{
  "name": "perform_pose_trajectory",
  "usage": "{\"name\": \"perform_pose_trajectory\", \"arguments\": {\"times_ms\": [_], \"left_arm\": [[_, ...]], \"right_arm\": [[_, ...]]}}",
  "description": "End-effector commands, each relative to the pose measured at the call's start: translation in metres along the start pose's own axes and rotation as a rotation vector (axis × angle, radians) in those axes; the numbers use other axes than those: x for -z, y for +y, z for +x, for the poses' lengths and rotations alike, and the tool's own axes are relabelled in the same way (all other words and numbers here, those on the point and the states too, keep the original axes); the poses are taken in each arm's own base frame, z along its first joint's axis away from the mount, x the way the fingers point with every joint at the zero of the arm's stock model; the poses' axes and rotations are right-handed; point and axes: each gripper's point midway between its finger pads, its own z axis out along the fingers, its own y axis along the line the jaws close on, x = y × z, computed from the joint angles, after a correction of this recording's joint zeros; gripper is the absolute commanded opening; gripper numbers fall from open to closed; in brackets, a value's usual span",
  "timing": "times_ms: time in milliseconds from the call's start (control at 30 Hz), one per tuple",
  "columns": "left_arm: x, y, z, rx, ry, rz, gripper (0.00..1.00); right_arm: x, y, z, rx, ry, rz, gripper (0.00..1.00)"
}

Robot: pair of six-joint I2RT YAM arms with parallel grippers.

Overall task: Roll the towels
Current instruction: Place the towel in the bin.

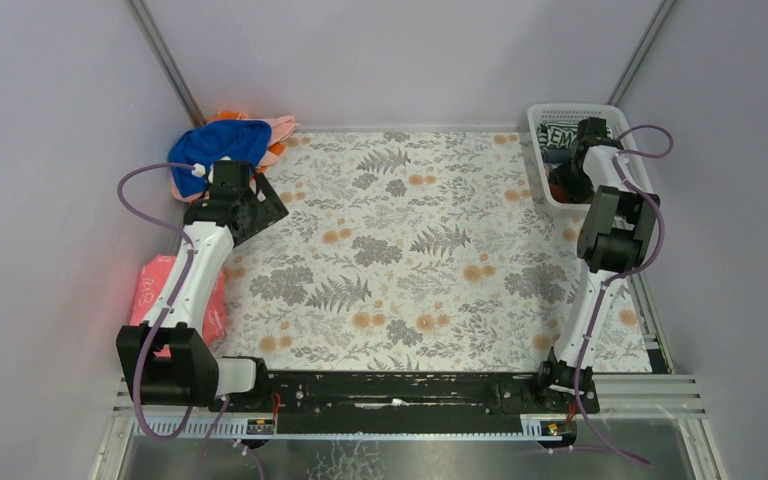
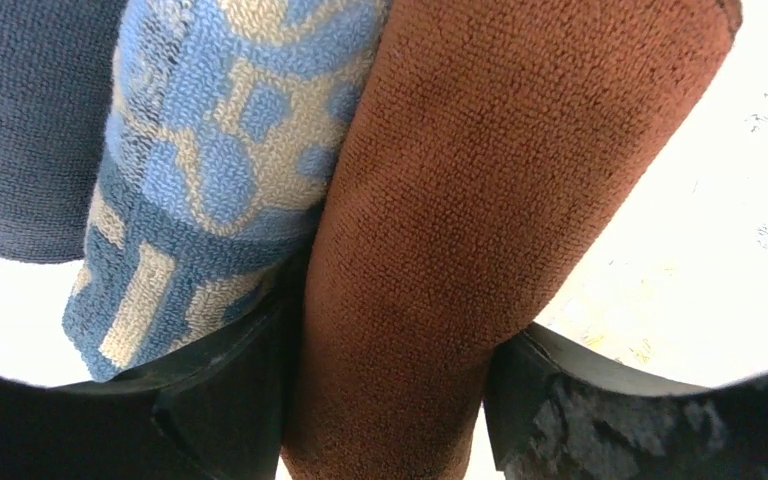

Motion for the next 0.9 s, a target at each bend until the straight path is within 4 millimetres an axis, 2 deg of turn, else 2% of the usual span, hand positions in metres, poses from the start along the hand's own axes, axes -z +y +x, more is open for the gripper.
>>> {"name": "perform_pose_trajectory", "arguments": {"times_ms": [0, 100, 133, 167, 467, 733, 867], "left_arm": [[0.001, -0.002, -0.005, 0.016, -0.018, 0.021, 0.97], [0.001, -0.002, -0.005, 0.018, -0.019, 0.022, 0.98], [0.001, -0.002, -0.006, 0.019, -0.020, 0.024, 0.98], [0.001, -0.002, -0.006, 0.020, -0.022, 0.025, 0.98], [0.001, 0.000, -0.007, 0.029, -0.022, 0.028, 0.97], [0.002, 0.000, -0.008, 0.032, -0.022, 0.033, 0.98], [0.002, 0.000, -0.007, 0.033, -0.024, 0.034, 0.98]], "right_arm": [[0.038, 0.011, -0.005, -0.008, -0.012, -0.061, 0.71], [0.047, 0.013, -0.009, -0.013, -0.020, -0.068, 0.81], [0.050, 0.013, -0.011, -0.010, -0.021, -0.069, 0.98], [0.053, 0.014, -0.013, -0.009, -0.025, -0.072, 1.00], [0.083, 0.009, -0.020, 0.007, -0.047, -0.080, 0.99], [0.095, -0.003, -0.013, 0.054, -0.037, -0.077, 0.99], [0.104, -0.010, -0.023, 0.094, -0.093, -0.068, 0.99]]}}
